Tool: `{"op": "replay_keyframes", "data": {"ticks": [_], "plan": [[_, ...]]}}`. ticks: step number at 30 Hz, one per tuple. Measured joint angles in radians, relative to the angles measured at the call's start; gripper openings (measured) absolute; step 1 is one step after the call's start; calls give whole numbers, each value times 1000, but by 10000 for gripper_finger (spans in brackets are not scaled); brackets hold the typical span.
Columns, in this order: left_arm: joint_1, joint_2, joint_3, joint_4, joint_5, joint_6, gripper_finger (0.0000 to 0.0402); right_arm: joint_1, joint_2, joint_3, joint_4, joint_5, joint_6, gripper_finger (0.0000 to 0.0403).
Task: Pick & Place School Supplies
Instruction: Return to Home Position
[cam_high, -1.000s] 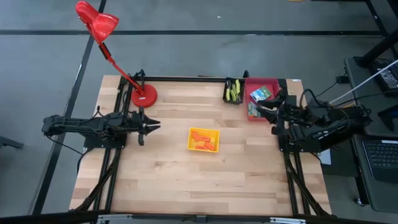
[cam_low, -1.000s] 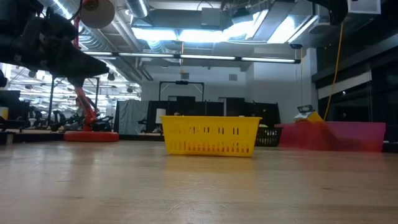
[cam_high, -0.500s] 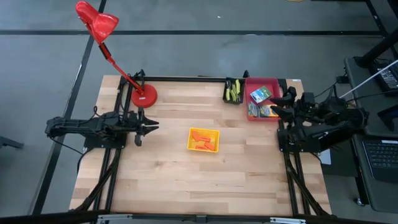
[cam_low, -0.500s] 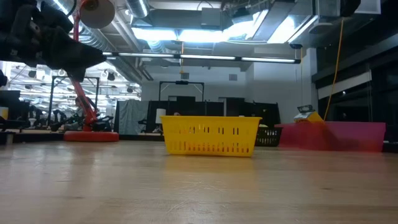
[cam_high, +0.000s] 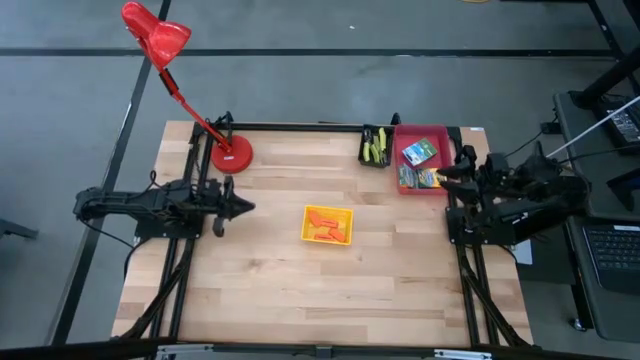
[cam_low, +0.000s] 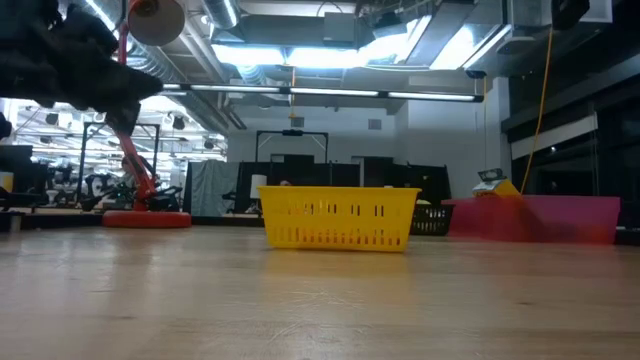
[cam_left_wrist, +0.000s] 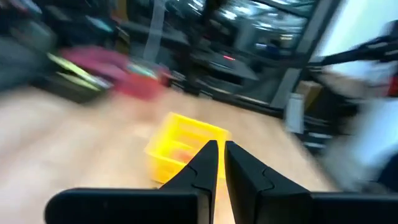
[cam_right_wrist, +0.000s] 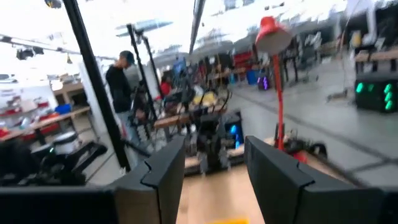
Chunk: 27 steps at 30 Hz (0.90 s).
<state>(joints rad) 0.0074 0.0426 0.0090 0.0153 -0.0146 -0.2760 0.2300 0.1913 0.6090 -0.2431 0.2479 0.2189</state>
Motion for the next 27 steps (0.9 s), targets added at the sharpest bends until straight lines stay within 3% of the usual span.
{"op": "replay_keyframes", "data": {"ticks": [4,7,13,22,27], "plan": [[-61,30,0,59,94,-125,29,0,-2,0,-57,-35,25,172],[-95,27,0,141,57,-110,36,0,-8,0,-42,-55,9,172],[-104,24,0,144,45,-75,40,0,-39,0,-43,-49,-18,172],[-104,24,0,142,44,-77,38,0,-102,-92,-36,66,-63,171],[-104,24,0,142,44,-77,40,0,-193,-168,-33,-22,-8,171]]}}
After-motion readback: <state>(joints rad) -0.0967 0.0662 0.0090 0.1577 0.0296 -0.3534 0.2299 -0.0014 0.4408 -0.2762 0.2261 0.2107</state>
